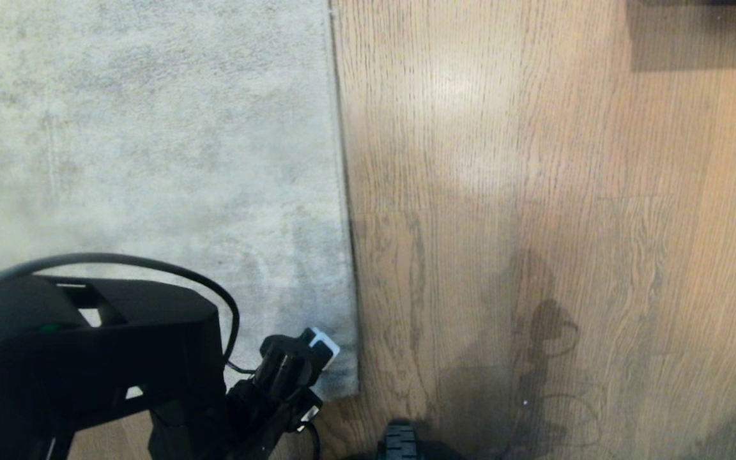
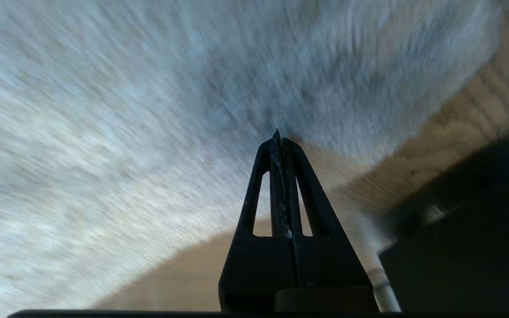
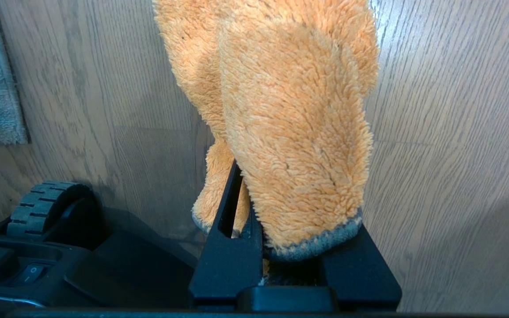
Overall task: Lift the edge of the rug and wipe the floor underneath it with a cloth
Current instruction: Lay down the carpet
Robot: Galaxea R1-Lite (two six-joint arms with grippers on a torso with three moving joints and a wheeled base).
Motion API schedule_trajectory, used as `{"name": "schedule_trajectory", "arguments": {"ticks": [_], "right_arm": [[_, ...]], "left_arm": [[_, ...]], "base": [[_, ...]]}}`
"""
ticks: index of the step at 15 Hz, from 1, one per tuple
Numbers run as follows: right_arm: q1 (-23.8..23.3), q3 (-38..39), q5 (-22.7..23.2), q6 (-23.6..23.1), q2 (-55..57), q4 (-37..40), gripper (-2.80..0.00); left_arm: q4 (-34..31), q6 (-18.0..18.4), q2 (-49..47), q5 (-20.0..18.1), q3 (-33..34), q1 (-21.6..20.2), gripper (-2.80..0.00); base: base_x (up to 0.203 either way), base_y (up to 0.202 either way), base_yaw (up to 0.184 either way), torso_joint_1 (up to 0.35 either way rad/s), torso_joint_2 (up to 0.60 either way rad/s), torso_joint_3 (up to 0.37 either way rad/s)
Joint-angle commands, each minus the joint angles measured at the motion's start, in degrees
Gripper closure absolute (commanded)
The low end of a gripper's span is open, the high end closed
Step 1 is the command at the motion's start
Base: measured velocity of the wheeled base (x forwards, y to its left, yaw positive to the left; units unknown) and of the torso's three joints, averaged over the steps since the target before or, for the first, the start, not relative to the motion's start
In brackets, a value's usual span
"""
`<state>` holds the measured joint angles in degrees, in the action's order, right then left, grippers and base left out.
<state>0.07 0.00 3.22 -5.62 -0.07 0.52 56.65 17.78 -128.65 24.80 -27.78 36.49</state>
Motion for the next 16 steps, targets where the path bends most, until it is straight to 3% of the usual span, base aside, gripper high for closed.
{"name": "schedule_trajectory", "arguments": {"ticks": [1, 6, 11, 16], "right_arm": [[0.01, 0.00, 0.03, -0.09, 0.07, 0.01, 0.00], [0.01, 0.00, 0.03, -0.01, 0.07, 0.01, 0.00], [0.01, 0.00, 0.03, -0.04, 0.07, 0.01, 0.00], [0.01, 0.00, 0.03, -0.01, 0.07, 0.01, 0.00]], "left_arm": [[2.31, 2.03, 2.25, -0.40, 0.02, -0.17, 0.00], [4.37, 2.31, 11.08, -2.98, 2.48, 1.10, 0.00], [4.05, -1.82, 27.76, -2.90, 9.93, 0.57, 0.00], [3.55, -3.76, 45.35, -3.03, 16.91, -7.14, 0.00]], "base": [[0.000, 0.000, 0.000, 0.000, 0.00, 0.000], [0.000, 0.000, 0.000, 0.000, 0.00, 0.000], [0.000, 0.000, 0.000, 0.000, 0.00, 0.000], [0.000, 0.000, 0.000, 0.000, 0.00, 0.000]]}}
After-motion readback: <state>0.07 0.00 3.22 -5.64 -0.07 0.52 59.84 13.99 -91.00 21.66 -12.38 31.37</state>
